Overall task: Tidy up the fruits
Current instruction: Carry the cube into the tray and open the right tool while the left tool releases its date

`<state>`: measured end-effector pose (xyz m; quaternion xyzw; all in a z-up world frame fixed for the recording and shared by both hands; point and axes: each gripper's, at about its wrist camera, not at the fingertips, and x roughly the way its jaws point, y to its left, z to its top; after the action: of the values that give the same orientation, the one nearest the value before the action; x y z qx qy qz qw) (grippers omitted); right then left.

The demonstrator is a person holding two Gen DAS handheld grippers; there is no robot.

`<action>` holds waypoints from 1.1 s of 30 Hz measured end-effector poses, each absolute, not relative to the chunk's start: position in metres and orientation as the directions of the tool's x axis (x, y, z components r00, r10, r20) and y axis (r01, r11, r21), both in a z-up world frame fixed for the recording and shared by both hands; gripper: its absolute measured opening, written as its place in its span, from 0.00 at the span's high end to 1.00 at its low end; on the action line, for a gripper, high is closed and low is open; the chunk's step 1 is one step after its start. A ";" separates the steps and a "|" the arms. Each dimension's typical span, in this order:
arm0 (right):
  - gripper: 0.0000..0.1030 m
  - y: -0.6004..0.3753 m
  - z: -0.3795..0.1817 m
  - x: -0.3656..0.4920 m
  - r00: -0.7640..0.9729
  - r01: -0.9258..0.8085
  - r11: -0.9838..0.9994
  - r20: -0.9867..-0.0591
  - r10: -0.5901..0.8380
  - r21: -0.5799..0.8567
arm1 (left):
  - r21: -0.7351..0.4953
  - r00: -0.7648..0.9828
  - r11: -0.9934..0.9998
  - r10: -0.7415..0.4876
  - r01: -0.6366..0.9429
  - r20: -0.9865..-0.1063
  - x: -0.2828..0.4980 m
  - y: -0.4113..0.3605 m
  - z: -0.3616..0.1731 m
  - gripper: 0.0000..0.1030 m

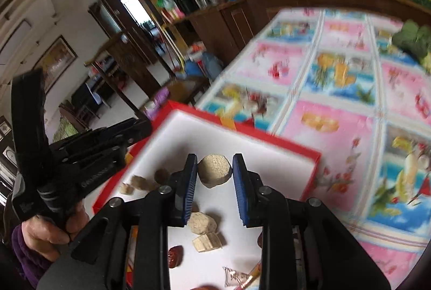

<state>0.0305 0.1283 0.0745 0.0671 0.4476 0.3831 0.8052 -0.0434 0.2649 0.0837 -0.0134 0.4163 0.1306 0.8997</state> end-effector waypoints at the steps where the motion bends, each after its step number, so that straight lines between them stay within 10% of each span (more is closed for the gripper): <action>1: 0.72 0.132 0.068 0.032 0.294 -0.551 0.705 -0.687 0.664 0.446 | 0.085 0.604 0.967 0.218 -0.242 -0.766 -0.039 0.264 0.077 0.77; 33: 0.72 0.138 0.039 0.047 0.263 -0.512 0.730 -0.726 0.635 0.453 | 0.231 0.597 0.944 0.329 -0.237 -0.732 -0.026 0.246 0.063 0.77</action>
<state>0.0469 0.1376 0.0391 0.0630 0.4874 0.3622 0.7920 -0.0256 0.2462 0.0633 0.0549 0.4199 0.1587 0.8919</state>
